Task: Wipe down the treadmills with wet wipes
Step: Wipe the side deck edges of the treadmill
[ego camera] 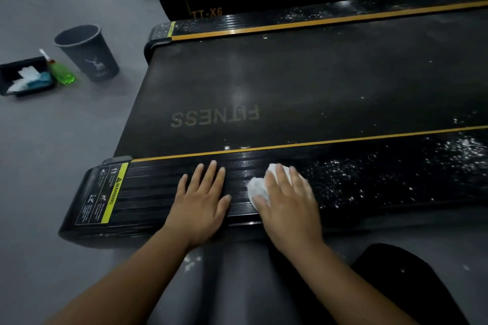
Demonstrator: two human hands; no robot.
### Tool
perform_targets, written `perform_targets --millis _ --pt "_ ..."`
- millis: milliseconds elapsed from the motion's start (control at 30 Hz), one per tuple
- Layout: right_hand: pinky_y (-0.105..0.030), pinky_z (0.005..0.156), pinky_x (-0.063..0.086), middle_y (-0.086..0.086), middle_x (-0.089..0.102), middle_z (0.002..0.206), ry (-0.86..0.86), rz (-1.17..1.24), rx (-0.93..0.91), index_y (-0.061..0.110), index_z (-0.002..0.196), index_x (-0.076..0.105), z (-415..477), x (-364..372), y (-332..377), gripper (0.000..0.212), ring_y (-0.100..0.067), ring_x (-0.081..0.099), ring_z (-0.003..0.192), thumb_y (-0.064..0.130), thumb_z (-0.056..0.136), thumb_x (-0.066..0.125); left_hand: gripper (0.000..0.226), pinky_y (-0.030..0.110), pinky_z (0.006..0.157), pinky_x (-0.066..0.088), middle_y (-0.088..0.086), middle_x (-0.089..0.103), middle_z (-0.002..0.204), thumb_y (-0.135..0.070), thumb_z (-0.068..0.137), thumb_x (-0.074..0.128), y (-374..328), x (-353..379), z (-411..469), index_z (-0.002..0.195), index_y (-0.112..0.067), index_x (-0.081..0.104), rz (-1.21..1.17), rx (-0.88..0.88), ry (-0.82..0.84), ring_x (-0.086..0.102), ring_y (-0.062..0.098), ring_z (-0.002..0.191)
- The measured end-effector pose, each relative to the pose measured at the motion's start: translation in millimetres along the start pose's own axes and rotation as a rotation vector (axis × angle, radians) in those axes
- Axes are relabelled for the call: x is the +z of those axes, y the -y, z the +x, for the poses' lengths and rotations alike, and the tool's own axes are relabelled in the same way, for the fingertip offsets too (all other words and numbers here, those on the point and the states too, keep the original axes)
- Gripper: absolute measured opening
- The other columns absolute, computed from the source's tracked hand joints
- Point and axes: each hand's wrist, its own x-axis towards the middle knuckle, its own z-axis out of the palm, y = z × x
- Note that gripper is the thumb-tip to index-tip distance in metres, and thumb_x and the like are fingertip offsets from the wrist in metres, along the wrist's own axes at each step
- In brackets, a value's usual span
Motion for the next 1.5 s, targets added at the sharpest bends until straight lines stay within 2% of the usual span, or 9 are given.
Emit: perform_targets --millis 200,267,367,600,767,933,1167,1400,1500 --pt "-0.048 0.115 0.031 -0.006 0.047 0.152 -0.007 0.023 -0.261 0.014 0.141 0.055 -47 10 11 0.058 -0.032 0.041 0.142 0.051 0.096 0.047 0.07 0.055 0.121 0.023 0.003 0.021 0.165 -0.052 0.099 0.015 -1 7 -4 0.157 -0.018 0.034 -0.003 -0.001 -0.115 0.022 0.028 0.153" --pt "-0.047 0.116 0.03 -0.007 0.048 0.152 -0.041 -0.007 -0.17 0.013 0.141 0.054 -42 6 -10 0.06 -0.033 0.041 0.142 0.053 0.098 0.045 0.065 0.056 0.12 0.027 0.004 0.029 0.164 -0.049 0.1 0.021 -2 10 -3 0.155 -0.018 0.038 0.008 -0.027 -0.133 0.026 0.027 0.152" --pt "-0.048 0.118 0.028 -0.009 0.045 0.153 -0.036 0.006 0.024 0.012 0.142 0.052 -11 3 -1 0.065 -0.035 0.038 0.143 0.056 0.095 0.043 0.067 0.054 0.121 0.024 0.004 0.025 0.165 -0.049 0.1 0.018 -5 11 -2 0.157 -0.019 0.035 0.02 -0.032 -0.157 0.022 0.027 0.154" --pt "-0.042 0.117 0.024 -0.006 0.049 0.152 -0.005 0.03 -0.176 0.013 0.142 0.054 -31 -2 -6 0.061 -0.032 0.044 0.141 0.052 0.097 0.039 0.07 0.051 0.124 0.014 -0.002 0.015 0.167 -0.051 0.098 0.011 -4 9 3 0.159 -0.022 0.028 -0.027 0.035 -0.122 0.012 0.023 0.156" --pt "-0.045 0.123 0.009 -0.007 0.021 0.166 0.171 -0.005 0.056 0.022 0.156 0.03 33 -8 0 0.087 -0.032 0.011 0.154 0.071 0.087 0.008 0.081 0.045 0.126 -0.001 -0.011 -0.005 0.168 -0.059 0.087 -0.009 -14 1 20 0.161 -0.033 0.008 -0.069 0.068 -0.075 -0.007 0.017 0.156" --pt "-0.048 0.122 0.022 -0.007 0.034 0.161 0.201 -0.012 -0.194 0.027 0.151 0.042 1 -8 1 0.07 -0.033 0.026 0.15 0.065 0.094 0.026 0.083 0.043 0.126 -0.005 -0.013 -0.007 0.168 -0.058 0.085 -0.011 -14 1 22 0.162 -0.033 0.006 -0.082 0.061 -0.072 -0.011 0.014 0.155" --pt "-0.047 0.124 0.002 -0.009 0.009 0.168 0.223 -0.075 0.089 0.026 0.158 0.021 67 -9 -10 0.069 -0.033 0.002 0.154 0.063 0.1 0.021 0.086 0.044 0.126 -0.003 -0.013 -0.007 0.169 -0.058 0.083 -0.014 -20 -1 22 0.162 -0.032 0.005 -0.069 0.043 -0.08 -0.01 0.014 0.156" --pt "-0.047 0.117 0.029 -0.006 0.041 0.156 0.068 -0.022 -0.077 0.024 0.145 0.038 25 -14 -28 0.049 -0.033 0.037 0.144 0.047 0.102 0.041 0.087 0.042 0.126 -0.004 -0.011 -0.006 0.169 -0.057 0.082 -0.014 -27 -2 26 0.162 -0.03 0.006 -0.101 0.028 -0.099 -0.011 0.013 0.155" --pt "-0.045 0.122 0.016 -0.004 0.026 0.163 0.162 -0.037 0.093 0.02 0.152 0.035 61 -14 -33 0.068 -0.03 0.02 0.15 0.057 0.099 0.013 0.087 0.041 0.126 -0.004 -0.01 -0.004 0.169 -0.056 0.083 -0.013 -31 -2 28 0.162 -0.027 0.007 -0.102 0.034 -0.106 -0.01 0.013 0.155"
